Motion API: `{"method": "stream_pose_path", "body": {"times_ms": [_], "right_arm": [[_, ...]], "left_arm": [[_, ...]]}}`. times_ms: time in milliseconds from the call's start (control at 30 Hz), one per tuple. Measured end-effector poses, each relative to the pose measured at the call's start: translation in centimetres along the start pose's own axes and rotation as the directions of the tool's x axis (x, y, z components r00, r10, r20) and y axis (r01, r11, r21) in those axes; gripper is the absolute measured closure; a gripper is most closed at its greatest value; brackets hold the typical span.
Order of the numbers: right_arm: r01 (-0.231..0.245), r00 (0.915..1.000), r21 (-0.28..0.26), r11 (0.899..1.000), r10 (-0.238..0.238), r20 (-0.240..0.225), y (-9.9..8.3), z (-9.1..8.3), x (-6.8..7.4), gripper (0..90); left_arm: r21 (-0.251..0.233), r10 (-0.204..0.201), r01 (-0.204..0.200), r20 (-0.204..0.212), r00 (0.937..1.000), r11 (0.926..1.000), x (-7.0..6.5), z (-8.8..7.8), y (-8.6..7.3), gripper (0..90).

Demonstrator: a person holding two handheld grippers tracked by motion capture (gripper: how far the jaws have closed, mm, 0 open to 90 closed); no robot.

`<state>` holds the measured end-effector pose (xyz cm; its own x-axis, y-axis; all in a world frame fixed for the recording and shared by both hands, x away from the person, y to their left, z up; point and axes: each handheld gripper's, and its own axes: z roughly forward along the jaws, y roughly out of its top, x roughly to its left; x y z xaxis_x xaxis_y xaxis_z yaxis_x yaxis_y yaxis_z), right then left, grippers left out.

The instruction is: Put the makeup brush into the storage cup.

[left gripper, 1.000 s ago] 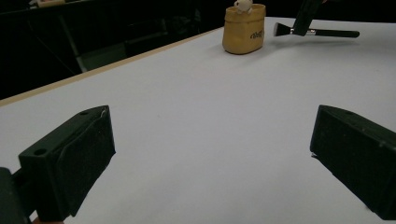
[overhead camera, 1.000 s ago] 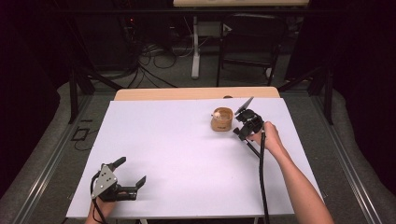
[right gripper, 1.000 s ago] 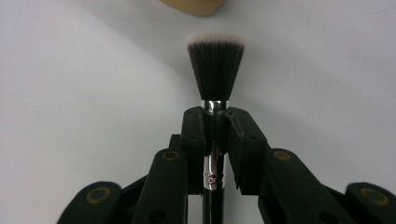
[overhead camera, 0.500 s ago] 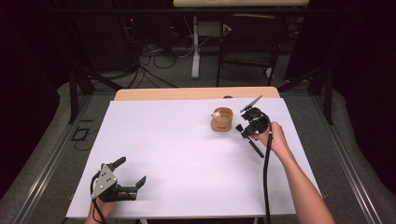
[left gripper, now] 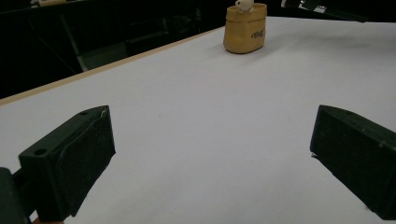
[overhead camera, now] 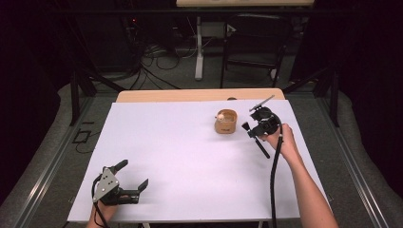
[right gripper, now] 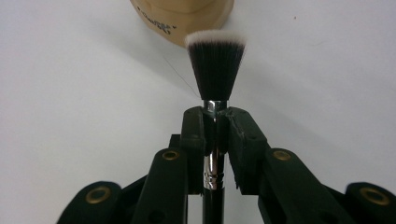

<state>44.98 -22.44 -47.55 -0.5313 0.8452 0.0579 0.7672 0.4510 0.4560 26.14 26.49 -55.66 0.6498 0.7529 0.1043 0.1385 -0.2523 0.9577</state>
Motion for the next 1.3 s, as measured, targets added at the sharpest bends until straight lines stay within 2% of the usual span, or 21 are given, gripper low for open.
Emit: {"method": "stream_pose_path", "body": {"times_ms": [33, 67, 233, 433, 600, 900, 1067, 1300], "right_arm": [[0.008, 1.0000, -0.015, 1.000, -0.008, 0.001, 0.0, -0.2, -0.1, 77.4], [-0.005, 1.0000, -0.035, 0.999, 0.005, 0.005, 0.0, -0.4, 0.0, 77.4], [0.001, 1.0000, -0.075, 0.997, -0.001, 0.006, -0.1, -0.9, 0.0, 77.4], [-0.003, 1.0000, -0.151, 0.989, 0.003, -0.005, -0.3, -2.0, 0.2, 77.4], [0.005, 1.0000, -0.184, 0.983, -0.005, 0.001, -0.5, -2.6, 0.2, 77.4], [-0.015, 0.9998, -0.223, 0.975, 0.011, -0.017, -1.0, -2.8, -0.3, 77.4], [-0.030, 0.9991, -0.256, 0.966, 0.021, -0.037, -1.2, -3.0, -0.5, 77.5], [-0.029, 0.9991, -0.290, 0.957, 0.018, -0.039, -1.2, -3.1, -0.6, 77.5]], "left_arm": [[0.000, -0.001, 0.001, 0.001, 1.0000, 1.0000, 0.0, 0.0, 0.0, 0.0], [0.000, -0.002, 0.002, 0.001, 1.0000, 1.0000, 0.0, 0.0, 0.0, 0.0], [-0.003, -0.003, 0.004, 0.003, 1.0000, 1.0000, 0.1, 0.0, 0.0, 0.0], [-0.001, -0.007, 0.007, 0.003, 1.0000, 1.0000, 0.0, 0.1, 0.0, 0.0], [-0.001, -0.002, 0.002, 0.002, 1.0000, 1.0000, 0.1, 0.0, 0.0, 0.0], [-0.001, -0.001, 0.001, 0.009, 1.0000, 1.0000, 0.0, 0.0, 0.0, 0.0], [0.000, -0.003, 0.003, 0.010, 0.9999, 1.0000, 0.0, 0.2, 0.0, 0.0], [0.000, -0.008, 0.008, 0.006, 1.0000, 1.0000, 0.0, 0.1, 0.0, 0.0]]}}
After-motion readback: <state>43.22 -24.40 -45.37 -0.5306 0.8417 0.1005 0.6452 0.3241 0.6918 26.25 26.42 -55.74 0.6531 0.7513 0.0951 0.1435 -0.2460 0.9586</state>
